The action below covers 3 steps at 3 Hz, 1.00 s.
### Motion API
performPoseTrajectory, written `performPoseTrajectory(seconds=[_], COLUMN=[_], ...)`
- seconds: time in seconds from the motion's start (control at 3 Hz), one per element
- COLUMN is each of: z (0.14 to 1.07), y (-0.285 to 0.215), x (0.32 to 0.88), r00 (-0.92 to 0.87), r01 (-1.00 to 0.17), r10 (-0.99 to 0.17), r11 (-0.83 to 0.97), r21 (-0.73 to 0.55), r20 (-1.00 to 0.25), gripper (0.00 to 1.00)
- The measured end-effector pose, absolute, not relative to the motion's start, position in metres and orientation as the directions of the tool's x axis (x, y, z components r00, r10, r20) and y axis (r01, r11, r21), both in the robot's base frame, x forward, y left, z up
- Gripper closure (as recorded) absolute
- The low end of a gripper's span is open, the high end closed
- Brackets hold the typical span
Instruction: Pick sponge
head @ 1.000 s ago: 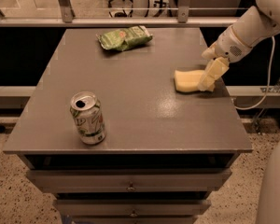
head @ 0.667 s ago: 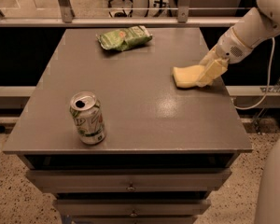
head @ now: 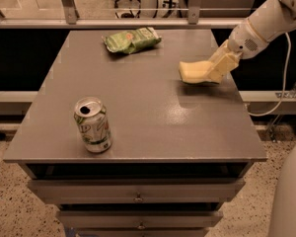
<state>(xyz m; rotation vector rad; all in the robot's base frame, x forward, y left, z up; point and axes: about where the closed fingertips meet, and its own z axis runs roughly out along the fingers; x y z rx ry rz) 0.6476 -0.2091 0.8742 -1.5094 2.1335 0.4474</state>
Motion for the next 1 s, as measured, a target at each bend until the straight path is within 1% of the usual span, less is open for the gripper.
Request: performPoseTrajectory(seconds=[0.33,0.67,1.0], z=[0.914,0.953,0.955], y=[-0.176,-0.146,-0.139], x=[0.634,0.612,0.614], r00=[-0.237,-0.242,-0.242], r01=[-0.955,-0.959,-0.960], r10=[-0.738,-0.646,-0.629], r11=[0.298,0.272,0.268], r21=[0.011,0.079,0.086], r20=[-0.632,-0.724,-0.738], gripper=[1.00,1.00,1.00])
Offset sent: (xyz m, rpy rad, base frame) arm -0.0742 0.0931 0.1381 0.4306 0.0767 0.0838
